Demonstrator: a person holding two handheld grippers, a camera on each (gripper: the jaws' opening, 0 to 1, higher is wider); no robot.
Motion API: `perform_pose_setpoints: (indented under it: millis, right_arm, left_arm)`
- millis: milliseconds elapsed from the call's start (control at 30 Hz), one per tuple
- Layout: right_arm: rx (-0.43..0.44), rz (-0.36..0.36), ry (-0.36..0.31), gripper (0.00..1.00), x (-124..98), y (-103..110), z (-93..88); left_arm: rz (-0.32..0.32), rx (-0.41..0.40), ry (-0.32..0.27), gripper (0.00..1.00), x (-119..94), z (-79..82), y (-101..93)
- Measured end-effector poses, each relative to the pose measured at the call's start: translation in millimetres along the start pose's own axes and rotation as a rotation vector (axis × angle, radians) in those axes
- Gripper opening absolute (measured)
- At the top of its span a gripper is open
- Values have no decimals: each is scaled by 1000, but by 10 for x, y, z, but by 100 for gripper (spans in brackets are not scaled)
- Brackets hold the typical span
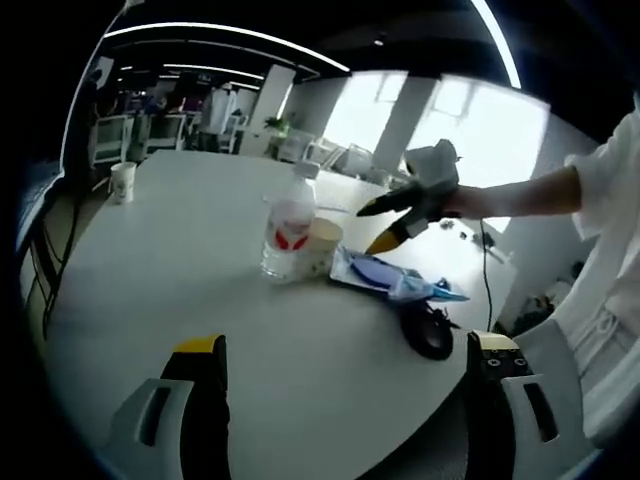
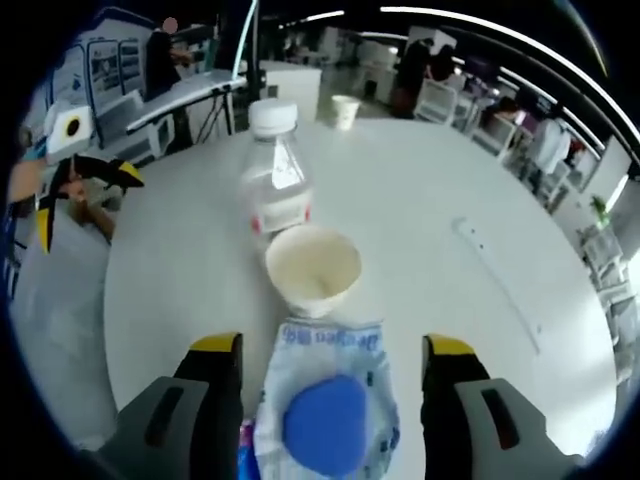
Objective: Arrange the tabletop items into an orderly group along one side of the table until the central work area is clear of visible clutter.
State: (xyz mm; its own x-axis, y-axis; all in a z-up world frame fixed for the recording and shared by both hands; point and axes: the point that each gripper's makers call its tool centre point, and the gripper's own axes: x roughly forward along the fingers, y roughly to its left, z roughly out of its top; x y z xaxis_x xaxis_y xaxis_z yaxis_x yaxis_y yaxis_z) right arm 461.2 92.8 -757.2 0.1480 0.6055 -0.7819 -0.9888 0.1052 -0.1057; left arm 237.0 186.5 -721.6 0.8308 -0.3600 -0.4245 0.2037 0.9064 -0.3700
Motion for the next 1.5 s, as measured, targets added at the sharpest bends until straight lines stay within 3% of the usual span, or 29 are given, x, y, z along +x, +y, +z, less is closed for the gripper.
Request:
perform_pose_setpoints:
  millis: [300,533,967,1500]
  right_arm:
    - [23,-23,5,69,-227,32,-247]
    - [65,-48,-5,69,-399,32,-387]
    - [120,-84,-32,68,-650,10,-601]
    - [308,-167,-63,66,-1065,2,-1055]
  left_arm:
    - [-41,2,-2,95,68,37,-111]
    - [-78,31,49,94,106,18,-189]
    - [-108,90,46,94,185,295,-237]
    - [-200,132,70,93,513,393,-434]
